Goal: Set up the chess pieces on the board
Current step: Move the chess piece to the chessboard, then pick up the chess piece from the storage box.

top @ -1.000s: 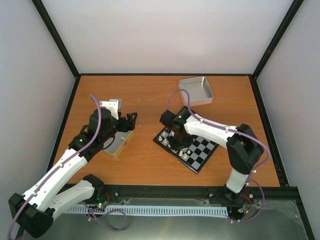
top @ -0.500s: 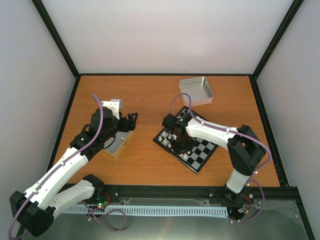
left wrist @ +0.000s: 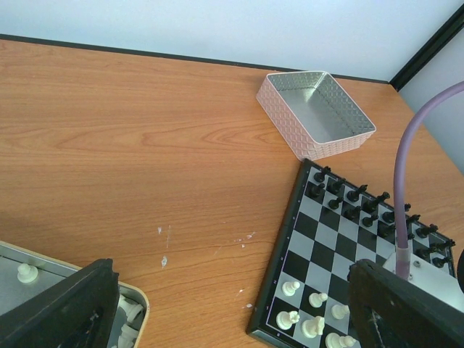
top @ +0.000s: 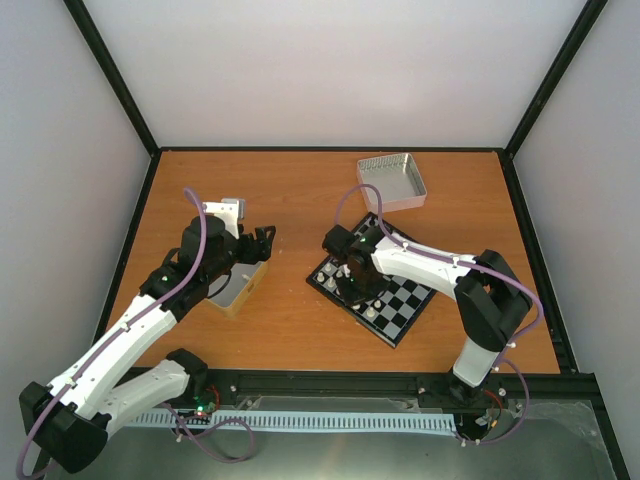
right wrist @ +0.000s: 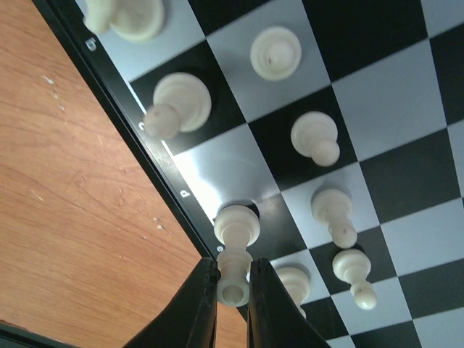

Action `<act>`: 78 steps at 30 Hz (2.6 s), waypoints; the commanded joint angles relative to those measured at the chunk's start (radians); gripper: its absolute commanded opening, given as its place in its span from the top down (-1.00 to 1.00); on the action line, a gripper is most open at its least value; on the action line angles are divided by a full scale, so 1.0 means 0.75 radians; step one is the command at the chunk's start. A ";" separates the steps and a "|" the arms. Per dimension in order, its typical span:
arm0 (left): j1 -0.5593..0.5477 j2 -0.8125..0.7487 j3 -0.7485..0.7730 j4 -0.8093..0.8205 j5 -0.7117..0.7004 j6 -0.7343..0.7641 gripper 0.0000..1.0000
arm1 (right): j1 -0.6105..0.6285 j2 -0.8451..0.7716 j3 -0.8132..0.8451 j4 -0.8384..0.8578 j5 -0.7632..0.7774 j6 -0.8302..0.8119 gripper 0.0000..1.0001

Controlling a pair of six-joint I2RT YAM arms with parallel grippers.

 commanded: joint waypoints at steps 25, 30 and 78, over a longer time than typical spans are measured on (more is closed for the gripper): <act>0.005 0.001 0.039 -0.078 -0.144 -0.049 -0.80 | 0.001 0.001 0.182 0.060 -0.017 -0.064 0.31; 0.065 0.023 0.071 -0.205 -0.201 -0.155 -0.87 | -0.022 -0.120 0.209 0.065 0.051 -0.033 0.14; 0.614 1.025 0.083 0.385 0.154 0.267 0.35 | -0.042 -0.653 -0.298 0.471 0.177 0.218 0.25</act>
